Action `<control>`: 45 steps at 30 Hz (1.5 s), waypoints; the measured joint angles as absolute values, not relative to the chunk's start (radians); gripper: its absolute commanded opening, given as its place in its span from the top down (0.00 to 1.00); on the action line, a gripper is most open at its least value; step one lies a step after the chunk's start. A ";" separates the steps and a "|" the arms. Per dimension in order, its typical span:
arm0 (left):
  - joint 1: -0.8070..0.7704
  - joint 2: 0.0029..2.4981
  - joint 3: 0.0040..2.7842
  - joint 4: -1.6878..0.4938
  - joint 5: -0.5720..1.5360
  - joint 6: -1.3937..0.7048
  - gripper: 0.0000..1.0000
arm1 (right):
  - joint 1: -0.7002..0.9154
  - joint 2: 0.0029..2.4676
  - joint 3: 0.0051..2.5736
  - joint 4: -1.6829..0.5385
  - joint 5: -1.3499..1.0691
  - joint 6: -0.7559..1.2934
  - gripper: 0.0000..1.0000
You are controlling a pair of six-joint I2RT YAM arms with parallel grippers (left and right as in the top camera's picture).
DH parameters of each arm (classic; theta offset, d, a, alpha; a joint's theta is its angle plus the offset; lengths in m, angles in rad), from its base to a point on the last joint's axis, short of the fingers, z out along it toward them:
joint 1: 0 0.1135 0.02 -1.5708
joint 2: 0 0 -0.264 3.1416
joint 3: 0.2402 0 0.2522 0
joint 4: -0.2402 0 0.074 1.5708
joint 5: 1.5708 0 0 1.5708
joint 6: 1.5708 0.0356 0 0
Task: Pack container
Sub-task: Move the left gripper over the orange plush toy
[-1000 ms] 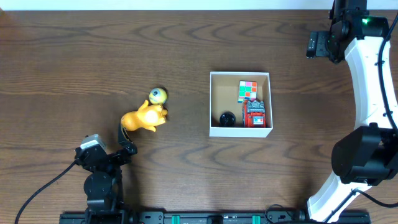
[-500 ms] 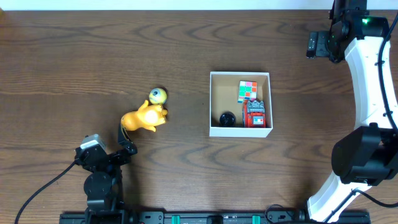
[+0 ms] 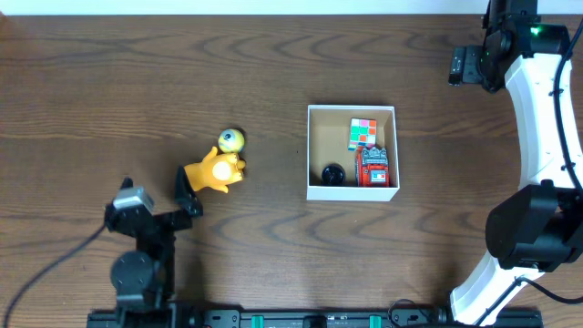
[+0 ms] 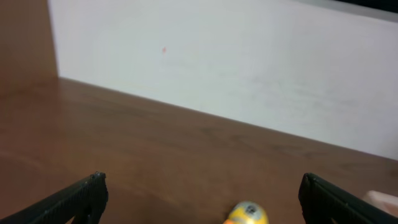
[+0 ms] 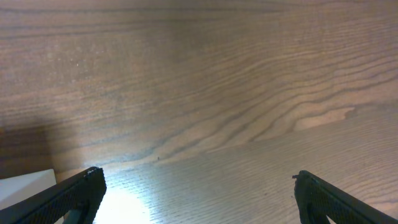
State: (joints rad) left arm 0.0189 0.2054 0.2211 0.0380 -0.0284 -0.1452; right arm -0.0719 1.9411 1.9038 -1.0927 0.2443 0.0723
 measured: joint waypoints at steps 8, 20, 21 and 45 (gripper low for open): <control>0.019 0.774 0.730 -0.100 0.132 0.068 0.02 | -0.072 1.941 1.904 -1.092 0.245 0.072 0.01; 0.019 1.501 1.372 -0.892 0.291 0.754 0.02 | -0.072 1.941 1.905 -1.092 0.244 0.072 0.01; 0.019 1.523 1.377 -0.903 0.296 0.807 0.02 | -0.072 1.941 1.905 -1.092 0.244 0.072 0.01; 0.019 1.614 1.379 -1.015 0.364 1.131 0.02 | -0.072 1.941 1.905 -1.092 0.244 0.072 0.01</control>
State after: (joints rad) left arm 0.0185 1.6142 1.3792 -1.0145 0.3641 1.1313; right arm -0.0719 1.9411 1.9045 -1.0920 0.2443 0.0723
